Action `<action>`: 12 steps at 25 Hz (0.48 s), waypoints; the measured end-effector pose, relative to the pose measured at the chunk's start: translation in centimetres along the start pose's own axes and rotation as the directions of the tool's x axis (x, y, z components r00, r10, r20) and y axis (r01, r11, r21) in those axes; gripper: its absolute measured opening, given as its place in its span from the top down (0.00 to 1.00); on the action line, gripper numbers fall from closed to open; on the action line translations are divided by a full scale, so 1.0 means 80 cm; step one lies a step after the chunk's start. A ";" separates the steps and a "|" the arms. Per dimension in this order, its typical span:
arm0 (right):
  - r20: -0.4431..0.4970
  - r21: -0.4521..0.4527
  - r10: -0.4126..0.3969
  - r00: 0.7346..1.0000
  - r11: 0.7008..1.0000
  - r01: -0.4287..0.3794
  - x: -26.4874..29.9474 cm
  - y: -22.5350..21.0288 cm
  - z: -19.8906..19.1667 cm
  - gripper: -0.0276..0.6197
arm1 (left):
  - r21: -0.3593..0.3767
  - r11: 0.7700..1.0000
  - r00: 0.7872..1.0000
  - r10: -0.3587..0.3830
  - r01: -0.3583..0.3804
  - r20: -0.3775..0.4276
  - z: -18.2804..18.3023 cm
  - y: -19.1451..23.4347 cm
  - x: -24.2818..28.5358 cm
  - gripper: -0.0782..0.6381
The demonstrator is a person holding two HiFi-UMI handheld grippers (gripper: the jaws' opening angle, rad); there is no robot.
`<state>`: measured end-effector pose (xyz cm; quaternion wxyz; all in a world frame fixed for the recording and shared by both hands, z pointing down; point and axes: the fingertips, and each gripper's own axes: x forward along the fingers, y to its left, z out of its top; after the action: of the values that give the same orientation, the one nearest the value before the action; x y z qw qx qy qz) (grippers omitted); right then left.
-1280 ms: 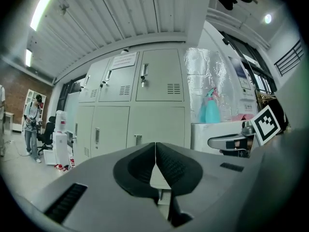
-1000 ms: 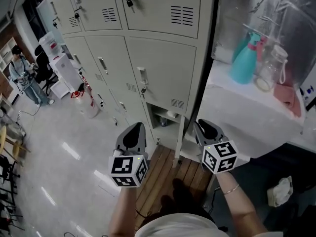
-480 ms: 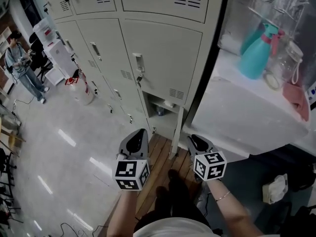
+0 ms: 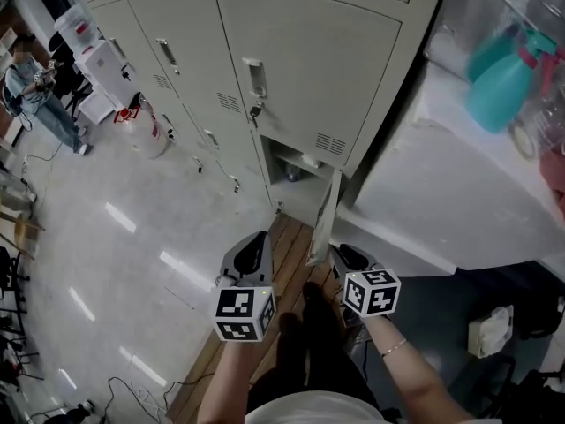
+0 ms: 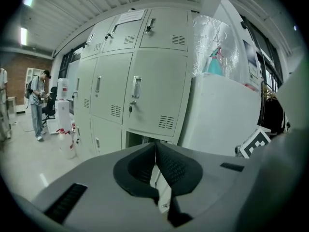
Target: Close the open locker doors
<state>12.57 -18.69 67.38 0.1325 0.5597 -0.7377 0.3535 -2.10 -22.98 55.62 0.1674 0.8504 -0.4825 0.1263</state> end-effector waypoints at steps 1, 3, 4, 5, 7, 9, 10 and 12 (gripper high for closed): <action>-0.010 0.006 0.005 1.000 1.000 -0.005 0.005 0.001 -0.005 0.81 | -0.009 1.000 1.000 0.003 -0.003 -0.009 -0.007 0.003 0.001 0.86; -0.031 0.018 0.018 0.999 1.000 -0.017 0.013 0.005 -0.014 0.80 | -0.025 1.000 1.000 0.008 -0.009 -0.024 -0.019 0.009 0.002 0.86; -0.042 0.025 0.027 0.999 0.999 -0.026 0.017 0.007 -0.018 0.80 | -0.031 0.999 0.999 0.011 -0.012 -0.030 -0.024 0.011 0.002 0.86; -0.052 0.035 0.038 0.998 0.999 -0.037 0.020 0.010 -0.022 0.80 | -0.036 0.999 0.999 0.015 -0.016 -0.036 -0.028 0.014 0.001 0.86; -0.066 0.054 0.061 0.996 0.997 -0.058 0.028 0.016 -0.028 0.80 | -0.044 0.999 0.999 0.025 -0.027 -0.044 -0.034 0.020 0.001 0.86; -0.076 0.061 0.074 0.994 0.996 -0.070 0.036 0.022 -0.031 0.81 | -0.054 0.998 0.998 0.038 -0.040 -0.047 -0.036 0.028 0.000 0.86; -0.082 0.059 0.080 0.993 0.995 -0.076 0.039 0.025 -0.031 0.81 | -0.059 0.997 0.998 0.045 -0.048 -0.046 -0.037 0.032 0.000 0.86; -0.095 0.048 0.097 0.991 0.995 -0.093 0.045 0.032 -0.031 0.82 | -0.067 0.996 0.997 0.063 -0.065 -0.041 -0.035 0.040 -0.003 0.86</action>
<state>8.50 -19.39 70.31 0.1391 0.5089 -0.7482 0.4024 -5.12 -23.20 58.65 0.2018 0.8256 -0.5102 0.1316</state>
